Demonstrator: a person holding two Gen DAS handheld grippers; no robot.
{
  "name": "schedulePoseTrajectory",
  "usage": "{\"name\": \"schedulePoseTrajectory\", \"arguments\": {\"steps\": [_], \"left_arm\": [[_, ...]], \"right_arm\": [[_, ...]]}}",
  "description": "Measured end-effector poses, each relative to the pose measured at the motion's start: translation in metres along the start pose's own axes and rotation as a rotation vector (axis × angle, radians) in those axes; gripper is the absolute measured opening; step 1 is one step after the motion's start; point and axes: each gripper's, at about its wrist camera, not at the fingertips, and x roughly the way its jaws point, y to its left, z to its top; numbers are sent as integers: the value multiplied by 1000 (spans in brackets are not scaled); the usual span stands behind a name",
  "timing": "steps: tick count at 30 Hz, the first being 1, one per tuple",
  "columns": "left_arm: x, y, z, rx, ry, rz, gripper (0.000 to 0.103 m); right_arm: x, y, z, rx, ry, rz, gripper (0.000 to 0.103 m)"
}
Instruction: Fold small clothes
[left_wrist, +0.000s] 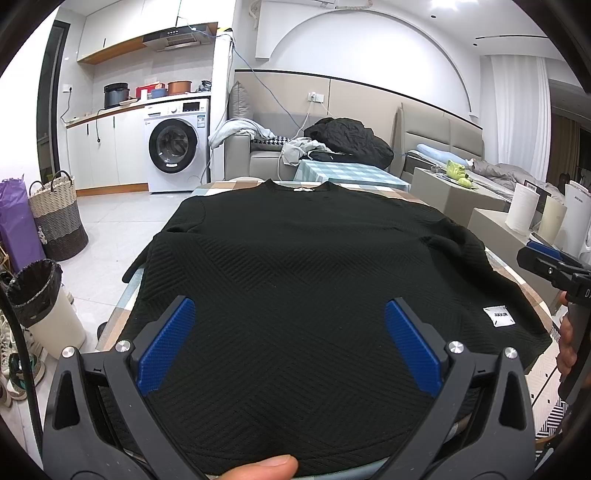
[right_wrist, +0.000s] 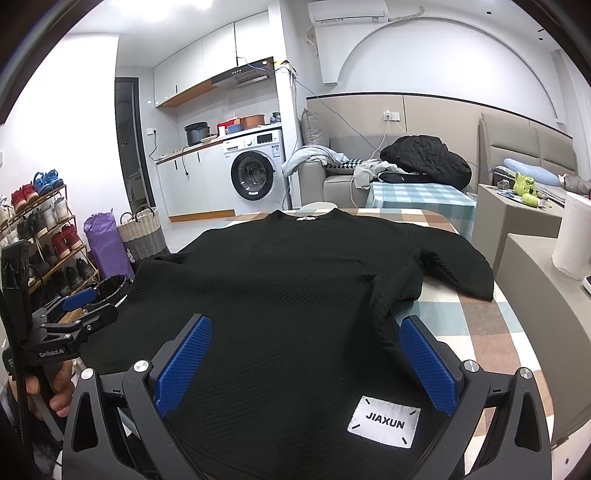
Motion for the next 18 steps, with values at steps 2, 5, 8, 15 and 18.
{"name": "schedulePoseTrajectory", "arguments": {"steps": [2,5,8,15,18], "left_arm": [[0,0,0,0,0,-1,102],[0,0,0,1,-1,0,102],[0,0,0,0,-1,-2,102],[4,5,-3,1,-2,2,102],[3,4,-3,1,-2,2,102]], "right_arm": [[0,0,0,0,1,2,103],[0,0,0,-3,0,1,103],[0,0,0,-1,-1,1,103],[2,-1,-1,-3,-6,1,103],[3,-1,-2,-2,-6,1,103]]}}
